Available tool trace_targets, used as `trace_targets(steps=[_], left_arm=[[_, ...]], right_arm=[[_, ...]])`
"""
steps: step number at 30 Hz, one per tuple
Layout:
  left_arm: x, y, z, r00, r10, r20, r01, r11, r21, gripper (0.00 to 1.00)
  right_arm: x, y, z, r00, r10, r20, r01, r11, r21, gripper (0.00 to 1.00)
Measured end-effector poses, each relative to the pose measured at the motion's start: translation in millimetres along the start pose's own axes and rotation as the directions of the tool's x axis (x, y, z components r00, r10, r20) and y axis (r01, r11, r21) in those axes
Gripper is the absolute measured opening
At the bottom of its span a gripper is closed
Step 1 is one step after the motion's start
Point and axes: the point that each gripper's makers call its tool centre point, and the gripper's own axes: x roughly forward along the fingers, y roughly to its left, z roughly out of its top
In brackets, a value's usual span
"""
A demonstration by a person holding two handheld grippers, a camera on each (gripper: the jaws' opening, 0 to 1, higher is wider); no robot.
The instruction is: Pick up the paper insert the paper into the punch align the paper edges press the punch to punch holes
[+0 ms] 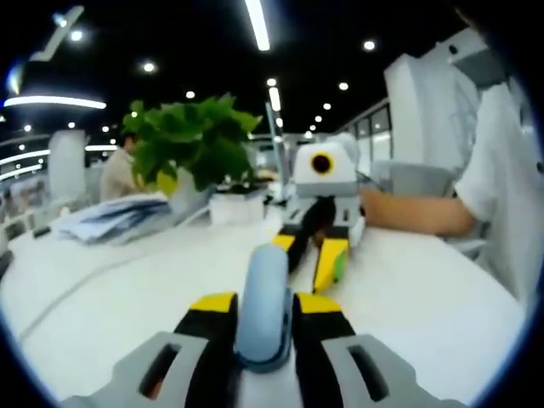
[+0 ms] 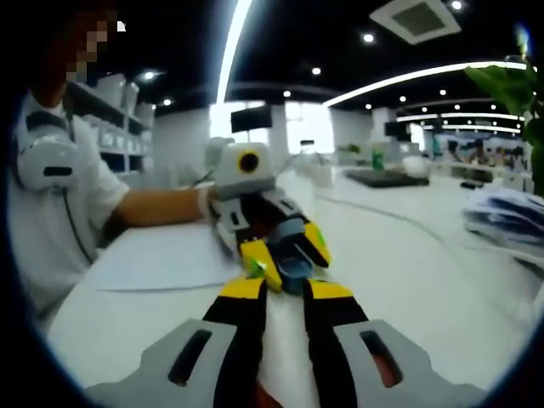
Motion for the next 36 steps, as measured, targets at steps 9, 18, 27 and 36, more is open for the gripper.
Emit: trace_targets(steps=[9,18,27,36], left_arm=[[0,-2.3,-0.2,1.0,-0.001,0.002,0.001,1.0,0.001,0.27],[-1,-2.7,-0.2,1.0,-0.001,0.002,0.001,1.0,0.003,0.27],[-1,-5.0,-0.3,1.0,0.0,0.002,0.0,1.0,0.005,0.26],[-1,-6.3,-1.0,1.0,-0.001,0.001,0.001,1.0,0.005,0.26]], right_arm=[[-6,1,16.2,0.997,0.004,0.078,-0.009,0.998,0.067,0.23],[4,-1,57.5,0.981,-0.065,0.182,0.072,0.997,-0.035,0.15],[23,-7,77.2,0.974,-0.124,0.188,0.142,0.987,-0.081,0.05],[43,3,56.9,0.992,-0.093,0.085,0.1,0.992,-0.077,0.04]])
